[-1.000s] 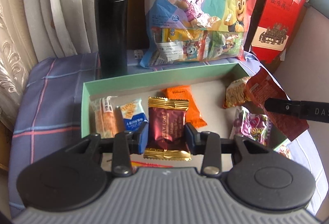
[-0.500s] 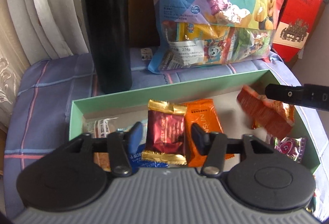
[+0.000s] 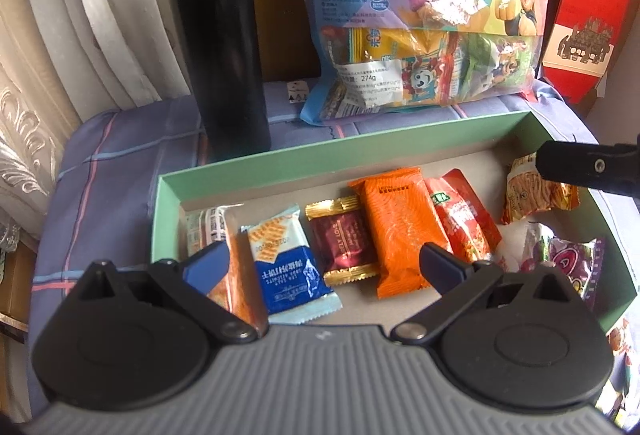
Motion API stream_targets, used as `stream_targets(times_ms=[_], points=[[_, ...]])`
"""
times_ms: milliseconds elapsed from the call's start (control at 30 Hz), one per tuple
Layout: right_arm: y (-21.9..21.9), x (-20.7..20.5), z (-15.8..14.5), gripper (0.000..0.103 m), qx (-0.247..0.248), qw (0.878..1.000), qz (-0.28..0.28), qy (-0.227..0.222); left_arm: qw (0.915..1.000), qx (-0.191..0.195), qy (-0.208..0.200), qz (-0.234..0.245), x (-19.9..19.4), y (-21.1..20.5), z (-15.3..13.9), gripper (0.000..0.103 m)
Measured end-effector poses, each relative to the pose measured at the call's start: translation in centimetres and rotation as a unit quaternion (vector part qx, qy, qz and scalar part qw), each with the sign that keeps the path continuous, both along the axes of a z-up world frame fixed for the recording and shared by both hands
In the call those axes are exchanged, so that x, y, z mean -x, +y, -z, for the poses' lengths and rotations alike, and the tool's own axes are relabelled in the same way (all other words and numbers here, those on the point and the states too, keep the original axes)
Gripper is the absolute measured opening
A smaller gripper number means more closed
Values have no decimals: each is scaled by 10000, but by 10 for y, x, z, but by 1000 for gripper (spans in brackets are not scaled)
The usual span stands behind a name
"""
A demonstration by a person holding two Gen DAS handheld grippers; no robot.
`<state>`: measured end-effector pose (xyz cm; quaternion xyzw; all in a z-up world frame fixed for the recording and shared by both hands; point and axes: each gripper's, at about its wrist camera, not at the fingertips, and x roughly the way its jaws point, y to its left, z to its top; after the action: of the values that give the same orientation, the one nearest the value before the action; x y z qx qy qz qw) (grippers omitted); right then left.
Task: Organize snacks
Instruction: 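Move left tool to pink round candy pack while right tool reaches red patterned bag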
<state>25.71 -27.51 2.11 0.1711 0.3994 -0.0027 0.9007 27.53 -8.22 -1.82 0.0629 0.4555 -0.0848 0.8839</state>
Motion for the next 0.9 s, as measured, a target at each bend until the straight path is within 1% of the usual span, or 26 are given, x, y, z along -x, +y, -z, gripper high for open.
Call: stream_targets(times_ms=[200,400,700,800,900], points=[[3,27,-13,103,5,10000,-7,29,9999,88,-79,117,28,-4,-18,103],[2,72,-27,103,46,10000,-31,15,9991,259,-117,301,70,-6,-30,103],[-6,131,-33,103,-33,9999,125,82,9984,296,15,476,121,-11,-25,103],[-8,149,-30,103,-106,9998,143,104,9984,287,65,490,136,-9,-18,103],[-6,167,-21,103,-136,9997,176,134,9990,227,65,388,150,-6,-7,103]])
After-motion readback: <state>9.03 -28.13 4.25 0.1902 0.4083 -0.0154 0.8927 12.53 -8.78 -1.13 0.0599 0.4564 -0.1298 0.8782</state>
